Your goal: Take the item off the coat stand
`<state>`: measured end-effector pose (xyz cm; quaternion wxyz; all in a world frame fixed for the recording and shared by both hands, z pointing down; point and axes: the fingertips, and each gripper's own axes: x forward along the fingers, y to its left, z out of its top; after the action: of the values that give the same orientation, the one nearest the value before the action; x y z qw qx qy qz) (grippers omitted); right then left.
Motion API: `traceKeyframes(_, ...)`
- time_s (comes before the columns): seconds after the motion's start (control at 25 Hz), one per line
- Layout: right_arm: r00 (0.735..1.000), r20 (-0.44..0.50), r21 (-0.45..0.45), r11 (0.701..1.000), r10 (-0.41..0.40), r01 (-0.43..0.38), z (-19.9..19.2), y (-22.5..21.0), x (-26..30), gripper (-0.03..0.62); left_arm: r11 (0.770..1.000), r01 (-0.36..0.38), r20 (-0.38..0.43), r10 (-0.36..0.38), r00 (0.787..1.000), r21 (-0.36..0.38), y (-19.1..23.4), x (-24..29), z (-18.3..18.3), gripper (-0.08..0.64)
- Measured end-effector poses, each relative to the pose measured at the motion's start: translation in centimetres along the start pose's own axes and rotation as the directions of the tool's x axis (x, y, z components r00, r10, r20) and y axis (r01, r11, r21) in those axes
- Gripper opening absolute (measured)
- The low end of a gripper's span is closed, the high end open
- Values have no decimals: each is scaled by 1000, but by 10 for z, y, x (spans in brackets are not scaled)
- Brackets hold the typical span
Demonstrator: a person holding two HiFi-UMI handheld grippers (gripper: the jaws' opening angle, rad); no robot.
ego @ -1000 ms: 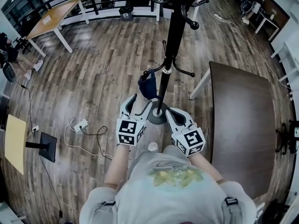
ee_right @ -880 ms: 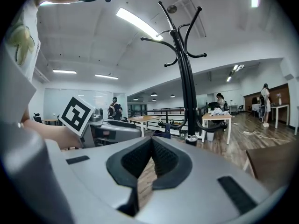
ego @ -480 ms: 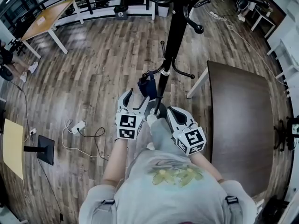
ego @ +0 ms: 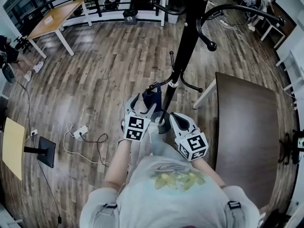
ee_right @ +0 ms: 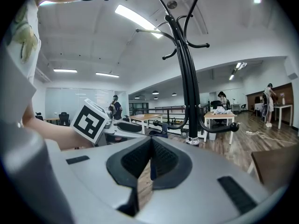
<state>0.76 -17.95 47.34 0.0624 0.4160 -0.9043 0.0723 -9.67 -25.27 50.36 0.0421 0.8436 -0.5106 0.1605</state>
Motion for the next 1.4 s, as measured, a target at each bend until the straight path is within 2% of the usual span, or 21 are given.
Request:
traceKeyframes(0.52,1000,-18,14,1000,12,-12,-7,-14,21,6,997,70,-34,-69,997,18,4,39,-16,321)
traceKeyframes(0.8,1000,-27,24,1000,11,-10,-12,-19,26,6,993,121,-62,-122,991,-7,2,57,-29,321)
traceKeyframes(1.0,999,-35,32,999,6,-5,-15,-24,30,6,991,132,-62,-133,989,-15,3,62,-32,315)
traceKeyframes(1.24,999,-42,35,999,3,-2,-17,-24,31,6,992,126,-61,-127,990,-14,2,61,-35,143)
traceKeyframes(1.4,999,-49,37,999,6,-4,-18,-25,32,6,990,138,-53,-139,989,-23,-1,62,-34,98)
